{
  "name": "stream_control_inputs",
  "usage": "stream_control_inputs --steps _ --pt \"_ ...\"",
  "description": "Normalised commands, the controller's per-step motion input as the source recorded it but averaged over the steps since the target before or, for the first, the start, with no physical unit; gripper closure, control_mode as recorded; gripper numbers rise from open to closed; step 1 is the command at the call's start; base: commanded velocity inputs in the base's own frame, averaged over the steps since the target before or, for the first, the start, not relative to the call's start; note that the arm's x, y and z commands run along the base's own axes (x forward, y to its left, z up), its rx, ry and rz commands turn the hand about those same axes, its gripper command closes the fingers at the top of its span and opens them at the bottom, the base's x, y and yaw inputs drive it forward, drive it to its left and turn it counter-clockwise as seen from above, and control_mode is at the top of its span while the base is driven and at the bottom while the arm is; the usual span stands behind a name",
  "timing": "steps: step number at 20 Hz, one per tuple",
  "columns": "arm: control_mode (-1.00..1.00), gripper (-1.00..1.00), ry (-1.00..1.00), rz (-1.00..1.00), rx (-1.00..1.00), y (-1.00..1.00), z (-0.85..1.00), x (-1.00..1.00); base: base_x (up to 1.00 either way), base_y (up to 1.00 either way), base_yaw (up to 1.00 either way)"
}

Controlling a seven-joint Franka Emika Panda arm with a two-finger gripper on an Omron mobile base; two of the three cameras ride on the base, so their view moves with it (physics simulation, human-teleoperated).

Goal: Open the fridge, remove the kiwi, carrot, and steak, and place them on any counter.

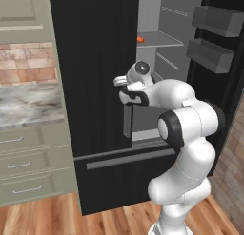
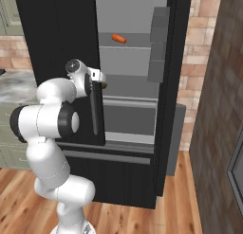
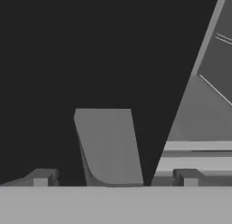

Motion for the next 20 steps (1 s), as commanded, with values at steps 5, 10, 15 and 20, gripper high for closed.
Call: stream_control_inputs --steps 5,10,15,20 --pt "-1.0 -1.0 0.0 0.0 0.0 0.03 -0.22 0.43 0.0 0.0 0.0" --pt "-1.0 1.0 0.0 0.0 0.0 0.03 -0.08 0.19 0.0 0.0 0.0" --pt "-1.0 1.0 0.0 0.0 0.0 0.0 0.0 0.0 0.0 0.0 0.0" --pt "-1.0 1.0 0.0 -0.1 0.0 0.3 -0.06 -0.38 0.0 0.0 0.0"
